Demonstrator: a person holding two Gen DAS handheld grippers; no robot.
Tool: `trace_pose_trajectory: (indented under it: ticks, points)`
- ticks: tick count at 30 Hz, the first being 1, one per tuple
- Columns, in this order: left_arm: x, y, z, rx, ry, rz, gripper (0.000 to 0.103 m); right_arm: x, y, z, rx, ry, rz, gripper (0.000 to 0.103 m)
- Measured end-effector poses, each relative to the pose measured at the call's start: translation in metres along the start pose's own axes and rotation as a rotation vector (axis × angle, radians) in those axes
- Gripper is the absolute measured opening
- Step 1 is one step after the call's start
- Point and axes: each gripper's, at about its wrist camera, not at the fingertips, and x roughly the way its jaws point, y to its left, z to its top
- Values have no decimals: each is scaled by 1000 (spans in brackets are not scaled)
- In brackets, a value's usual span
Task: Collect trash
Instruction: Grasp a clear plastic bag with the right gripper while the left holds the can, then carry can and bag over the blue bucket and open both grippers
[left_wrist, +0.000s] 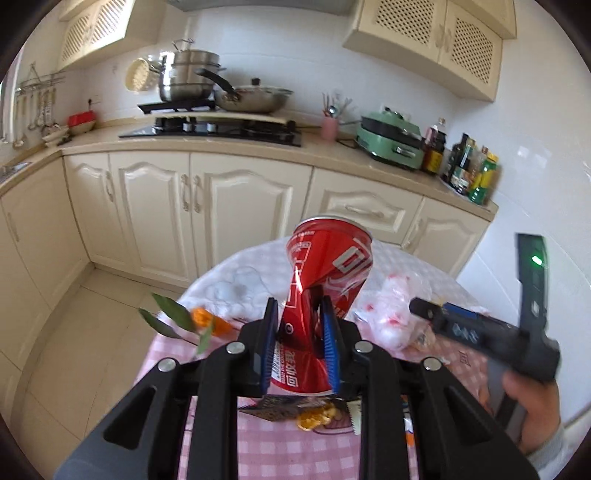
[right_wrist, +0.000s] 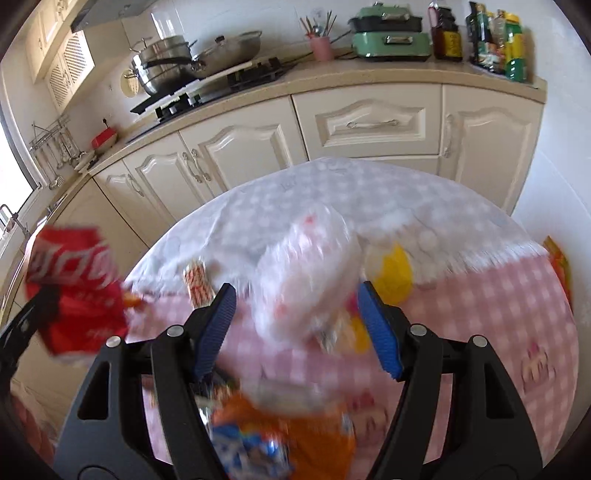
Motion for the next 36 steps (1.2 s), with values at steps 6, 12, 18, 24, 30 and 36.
trace_pose_trajectory:
  ticks: [6, 12, 18, 24, 30, 36]
  points:
    - [-8, 20, 5, -34, -17, 21, 22, 34, 2, 8, -18, 96, -20, 30]
    - [-9, 36, 4, -77, -23, 16, 22, -2, 19, -1, -81, -12, -15, 2]
    - [-30, 55, 1, -115, -58, -12, 22, -55, 63, 1, -173, -173, -27, 2]
    - [-71, 94, -2, -162, -115, -27, 22, -114, 140, -14, -289, -311, 69, 2]
    - [-118, 162, -20, -210, -154, 23, 22, -126, 233, -52, -400, -305, 244, 2]
    - [-135, 256, -64, -287, -94, 144, 22, -76, 328, -111, -481, -162, 395, 2]
